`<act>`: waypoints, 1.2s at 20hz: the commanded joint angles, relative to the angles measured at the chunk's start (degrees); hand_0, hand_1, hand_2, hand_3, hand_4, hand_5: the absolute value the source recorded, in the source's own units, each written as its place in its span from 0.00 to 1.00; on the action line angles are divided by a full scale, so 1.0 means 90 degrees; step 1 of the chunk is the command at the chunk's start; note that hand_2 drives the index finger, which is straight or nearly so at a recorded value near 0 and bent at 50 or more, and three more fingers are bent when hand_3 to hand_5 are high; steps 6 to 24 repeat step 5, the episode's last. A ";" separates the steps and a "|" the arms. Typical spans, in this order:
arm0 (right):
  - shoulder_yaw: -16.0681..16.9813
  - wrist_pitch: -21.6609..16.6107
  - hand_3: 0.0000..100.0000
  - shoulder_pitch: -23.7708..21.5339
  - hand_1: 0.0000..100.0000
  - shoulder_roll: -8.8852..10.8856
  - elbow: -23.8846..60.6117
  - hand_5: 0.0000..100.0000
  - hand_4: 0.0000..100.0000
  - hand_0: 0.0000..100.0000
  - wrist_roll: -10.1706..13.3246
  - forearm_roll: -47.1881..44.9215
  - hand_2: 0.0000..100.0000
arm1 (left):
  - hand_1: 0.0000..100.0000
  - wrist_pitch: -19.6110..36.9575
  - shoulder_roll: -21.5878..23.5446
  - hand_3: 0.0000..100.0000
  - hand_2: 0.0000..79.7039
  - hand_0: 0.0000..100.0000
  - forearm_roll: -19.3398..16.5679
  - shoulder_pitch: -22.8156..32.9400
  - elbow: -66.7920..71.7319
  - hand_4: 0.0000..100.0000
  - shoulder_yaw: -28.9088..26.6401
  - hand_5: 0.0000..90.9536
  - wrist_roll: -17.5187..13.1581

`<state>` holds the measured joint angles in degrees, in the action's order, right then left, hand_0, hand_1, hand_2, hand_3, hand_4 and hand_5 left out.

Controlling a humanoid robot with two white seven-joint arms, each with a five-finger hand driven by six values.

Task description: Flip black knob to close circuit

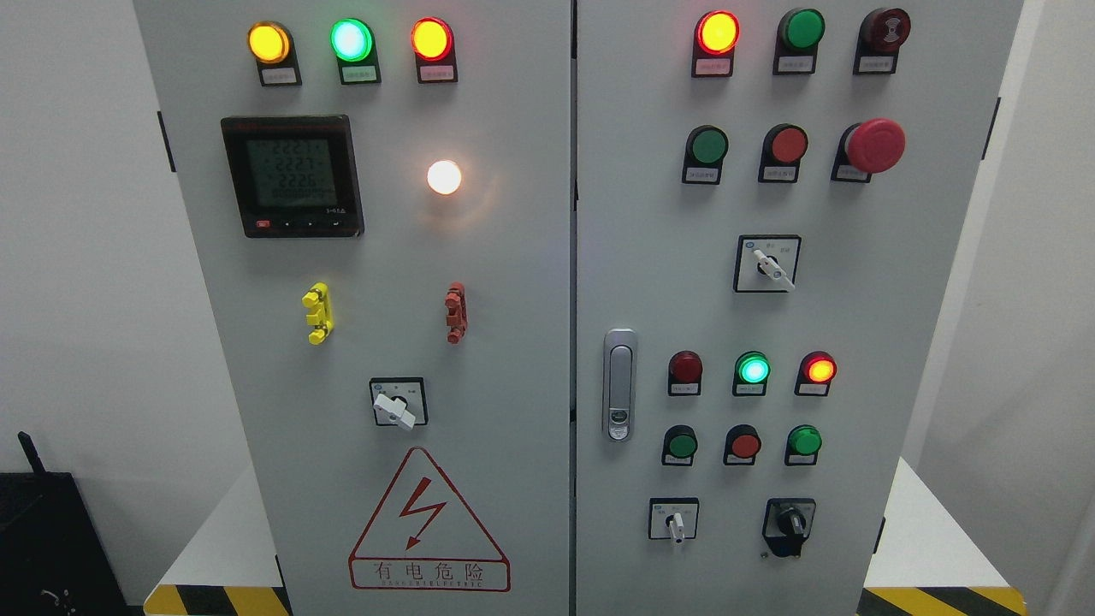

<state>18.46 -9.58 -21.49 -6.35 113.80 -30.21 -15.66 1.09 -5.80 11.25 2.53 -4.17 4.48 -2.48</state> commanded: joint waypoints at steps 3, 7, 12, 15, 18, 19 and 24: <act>0.0107 0.0000 0.00 -0.0170 0.00 0.0002 0.0129 0.00 0.00 0.00 -0.0052 -0.0302 0.00 | 0.56 -0.0004 0.0000 0.00 0.00 0.12 0.0010 0.0002 -0.0005 0.00 0.0000 0.00 0.0002; 0.0098 0.0000 0.00 -0.0209 0.00 0.0012 0.0129 0.00 0.00 0.00 -0.0061 -0.0311 0.00 | 0.56 -0.0004 0.0000 0.00 0.00 0.12 0.0010 -0.0008 -0.0005 0.00 0.0000 0.00 0.0002; 0.0098 0.0000 0.00 -0.0209 0.00 0.0012 0.0129 0.00 0.00 0.00 -0.0061 -0.0311 0.00 | 0.56 -0.0004 0.0000 0.00 0.00 0.12 0.0010 -0.0008 -0.0005 0.00 0.0000 0.00 0.0002; 0.0098 0.0000 0.00 -0.0209 0.00 0.0012 0.0129 0.00 0.00 0.00 -0.0061 -0.0311 0.00 | 0.56 -0.0004 0.0000 0.00 0.00 0.12 0.0010 -0.0008 -0.0005 0.00 0.0000 0.00 0.0002; 0.0098 0.0000 0.00 -0.0209 0.00 0.0012 0.0129 0.00 0.00 0.00 -0.0061 -0.0311 0.00 | 0.56 -0.0004 0.0000 0.00 0.00 0.12 0.0010 -0.0008 -0.0005 0.00 0.0000 0.00 0.0002; 0.0098 0.0000 0.00 -0.0209 0.00 0.0012 0.0129 0.00 0.00 0.00 -0.0061 -0.0311 0.00 | 0.56 -0.0004 0.0000 0.00 0.00 0.12 0.0010 -0.0008 -0.0005 0.00 0.0000 0.00 0.0002; 0.0098 0.0000 0.00 -0.0209 0.00 0.0012 0.0129 0.00 0.00 0.00 -0.0061 -0.0311 0.00 | 0.56 -0.0004 0.0000 0.00 0.00 0.12 0.0010 -0.0008 -0.0005 0.00 0.0000 0.00 0.0002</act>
